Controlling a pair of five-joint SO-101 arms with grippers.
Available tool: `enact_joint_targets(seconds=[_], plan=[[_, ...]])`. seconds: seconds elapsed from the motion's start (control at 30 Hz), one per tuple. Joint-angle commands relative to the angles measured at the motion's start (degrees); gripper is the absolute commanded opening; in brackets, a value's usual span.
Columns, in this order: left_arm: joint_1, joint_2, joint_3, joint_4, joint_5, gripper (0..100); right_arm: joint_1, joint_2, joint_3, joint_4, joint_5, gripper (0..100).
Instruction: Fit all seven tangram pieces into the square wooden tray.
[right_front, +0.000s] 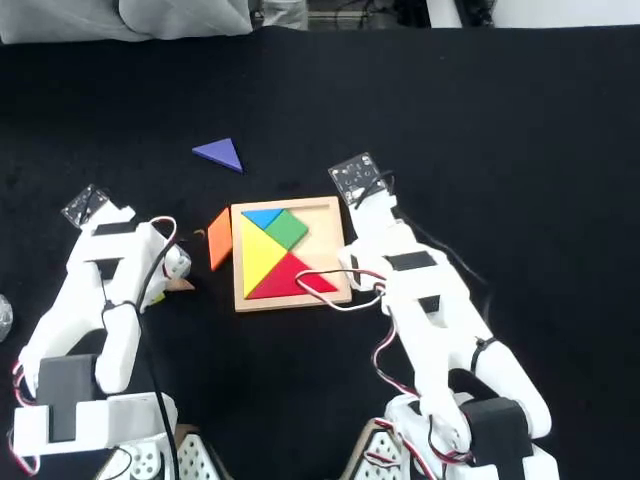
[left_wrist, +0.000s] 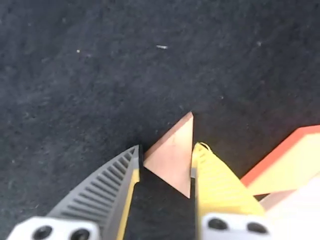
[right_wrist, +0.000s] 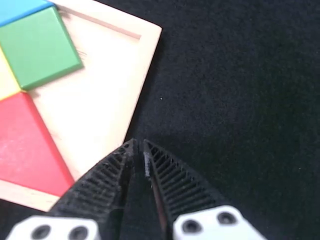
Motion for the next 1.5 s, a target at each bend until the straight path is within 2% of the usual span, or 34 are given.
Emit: enact_joint_targets(seconds=[0.0, 0.17, 0.33, 0.53, 0.83, 1.03, 1.17, 1.33, 1.47], plan=[[0.04, 1.58, -2.24, -0.09, 0.09, 16, -0.7, 0.22, -1.98, -1.32, 0.53, 1.1], [-0.57, 1.41, -2.42, -0.09, -0.97, 16, -0.7, 0.22, -1.98, -1.32, 0.53, 1.1], [-2.68, 1.41, -2.68, -0.7, -12.22, 16, -0.7, 0.22, -1.98, -1.32, 0.53, 1.1], [-6.29, 1.93, -6.02, -0.62, -20.84, 16, -0.7, 0.22, -1.98, -1.32, 0.53, 1.1], [-6.02, 0.88, -6.73, 0.97, -47.65, 16, -0.53, -0.04, -1.98, -1.32, 0.53, 1.1], [3.91, -9.49, -14.55, 16.18, -62.77, 16, 5.98, -0.31, -4.0, -1.23, -2.02, 1.1], [13.14, -12.66, -22.46, 19.87, -59.25, 16, 9.93, -0.22, -4.53, -2.37, -8.18, 1.1], [27.74, -7.65, -29.67, 22.33, -45.89, 16, 12.66, 0.04, -4.88, -3.69, -8.97, 1.1], [34.59, 2.64, -34.51, 19.43, -35.96, 16, 13.36, 0.04, -4.88, -3.69, -8.97, 1.1]])
